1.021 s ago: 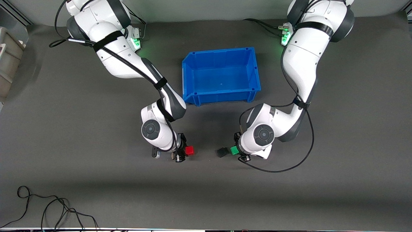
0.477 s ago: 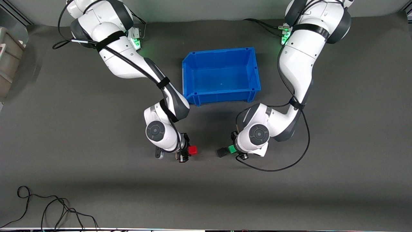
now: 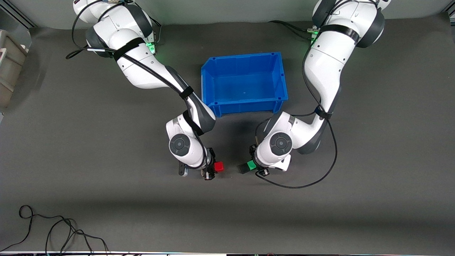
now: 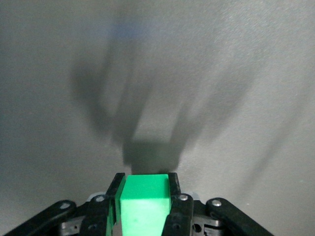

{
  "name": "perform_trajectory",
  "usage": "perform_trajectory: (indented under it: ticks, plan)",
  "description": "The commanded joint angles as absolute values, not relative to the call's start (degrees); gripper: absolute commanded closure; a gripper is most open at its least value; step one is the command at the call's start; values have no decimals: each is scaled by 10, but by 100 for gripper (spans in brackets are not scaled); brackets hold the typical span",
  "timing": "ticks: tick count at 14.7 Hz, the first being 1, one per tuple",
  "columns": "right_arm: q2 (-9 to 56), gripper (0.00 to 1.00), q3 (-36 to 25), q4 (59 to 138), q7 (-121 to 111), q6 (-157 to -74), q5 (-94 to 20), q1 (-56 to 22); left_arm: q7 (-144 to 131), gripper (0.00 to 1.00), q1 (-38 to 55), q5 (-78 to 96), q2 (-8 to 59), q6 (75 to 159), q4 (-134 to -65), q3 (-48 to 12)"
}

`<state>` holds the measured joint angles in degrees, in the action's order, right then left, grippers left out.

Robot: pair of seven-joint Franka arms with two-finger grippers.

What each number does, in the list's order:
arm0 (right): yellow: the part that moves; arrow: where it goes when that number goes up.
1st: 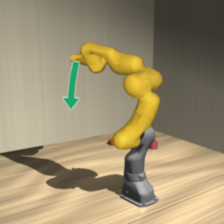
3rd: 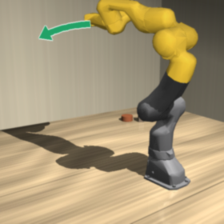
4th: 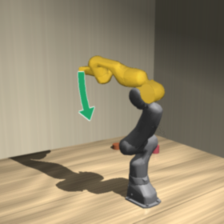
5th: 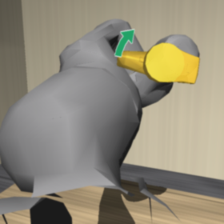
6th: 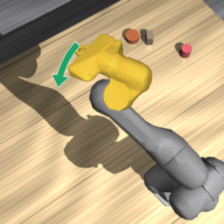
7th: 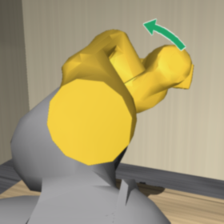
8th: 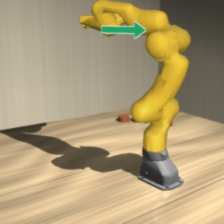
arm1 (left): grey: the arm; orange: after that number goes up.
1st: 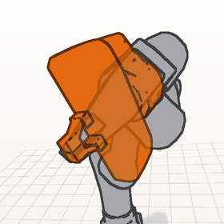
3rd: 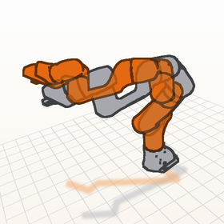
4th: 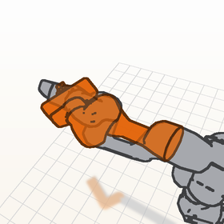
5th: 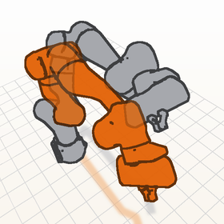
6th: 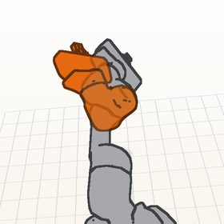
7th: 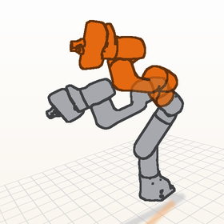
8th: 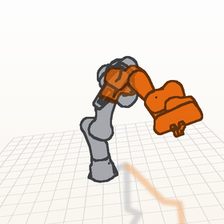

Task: Attach green and red cubes to black cube
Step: 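Press the red cube and the green cube against the black cube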

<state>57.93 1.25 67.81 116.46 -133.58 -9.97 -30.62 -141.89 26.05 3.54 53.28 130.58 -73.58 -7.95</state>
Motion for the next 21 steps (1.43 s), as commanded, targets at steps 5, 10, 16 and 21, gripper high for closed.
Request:
perform_trajectory:
  ticks: [5,10,16,21]
  plan:
    - [620,100,9,601,1258,-1319,-85,-344,-1436,100,280,5,555,1309,-724,-69]
    - [622,100,7,606,1280,-1318,-66,-355,-1429,100,281,1,550,1299,-716,-70]
    - [633,100,7,596,1280,-1320,-65,-345,-1397,100,282,-18,545,1288,-715,-75]
    - [644,100,7,576,1279,-1320,-65,-345,-1375,100,284,-17,544,1288,-715,-84]
